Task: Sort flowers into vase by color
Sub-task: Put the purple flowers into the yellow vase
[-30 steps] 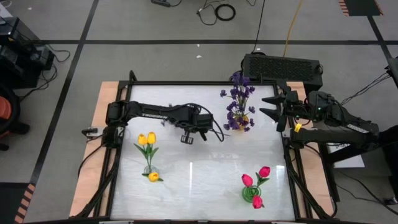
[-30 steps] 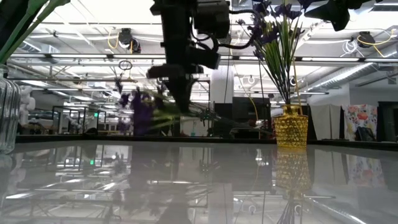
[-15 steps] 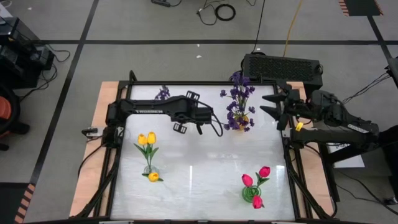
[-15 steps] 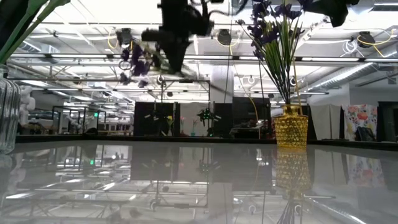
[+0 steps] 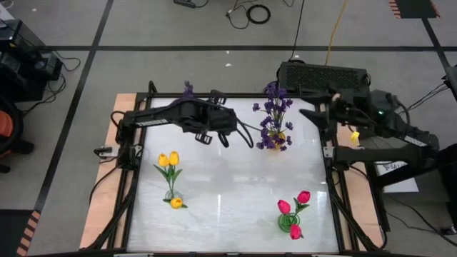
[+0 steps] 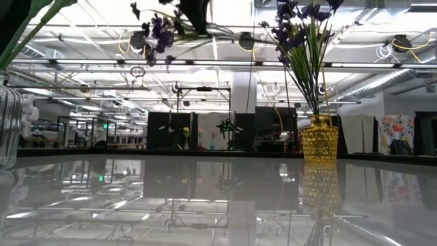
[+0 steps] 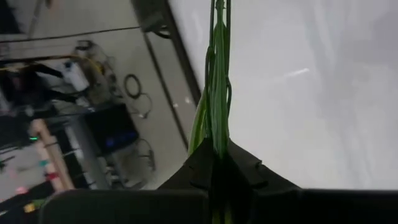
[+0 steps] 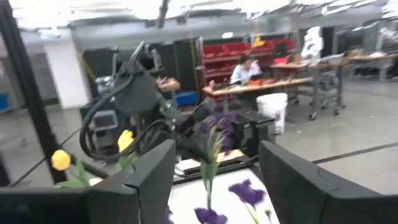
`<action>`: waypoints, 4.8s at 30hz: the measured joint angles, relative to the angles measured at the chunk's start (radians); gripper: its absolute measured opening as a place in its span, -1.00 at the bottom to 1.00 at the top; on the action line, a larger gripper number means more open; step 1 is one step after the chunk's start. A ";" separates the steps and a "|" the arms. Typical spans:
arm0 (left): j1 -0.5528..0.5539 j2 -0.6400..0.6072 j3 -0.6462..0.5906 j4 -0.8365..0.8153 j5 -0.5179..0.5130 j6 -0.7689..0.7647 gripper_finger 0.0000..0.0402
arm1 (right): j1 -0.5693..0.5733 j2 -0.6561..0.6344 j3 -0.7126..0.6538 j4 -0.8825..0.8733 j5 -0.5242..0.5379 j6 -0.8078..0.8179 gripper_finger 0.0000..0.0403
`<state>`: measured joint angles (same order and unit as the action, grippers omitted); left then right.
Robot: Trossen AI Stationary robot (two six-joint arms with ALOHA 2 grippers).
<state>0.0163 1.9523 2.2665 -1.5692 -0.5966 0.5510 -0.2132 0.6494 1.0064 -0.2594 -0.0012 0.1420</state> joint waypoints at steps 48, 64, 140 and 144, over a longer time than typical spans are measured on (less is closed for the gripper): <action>-0.185 -0.134 0.056 0.022 -0.378 0.039 -0.86 | 0.248 0.774 0.508 -0.303 0.472 -0.273 -0.99; -0.273 -0.168 0.056 0.241 -0.620 0.084 0.22 | 0.242 0.721 0.508 -0.356 0.472 -0.223 -1.00; -0.075 -0.288 -0.427 1.420 0.541 -0.468 0.04 | 0.300 0.674 -0.103 1.304 0.082 -0.252 -1.00; -0.074 -0.288 -0.427 1.422 0.542 -0.463 -0.19 | 0.300 0.674 -0.103 1.305 0.082 -0.256 -1.00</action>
<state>-0.0582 1.6642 1.8397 -0.1474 -0.0551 0.0884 0.0872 1.3235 0.9035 1.0459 0.0810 -0.1139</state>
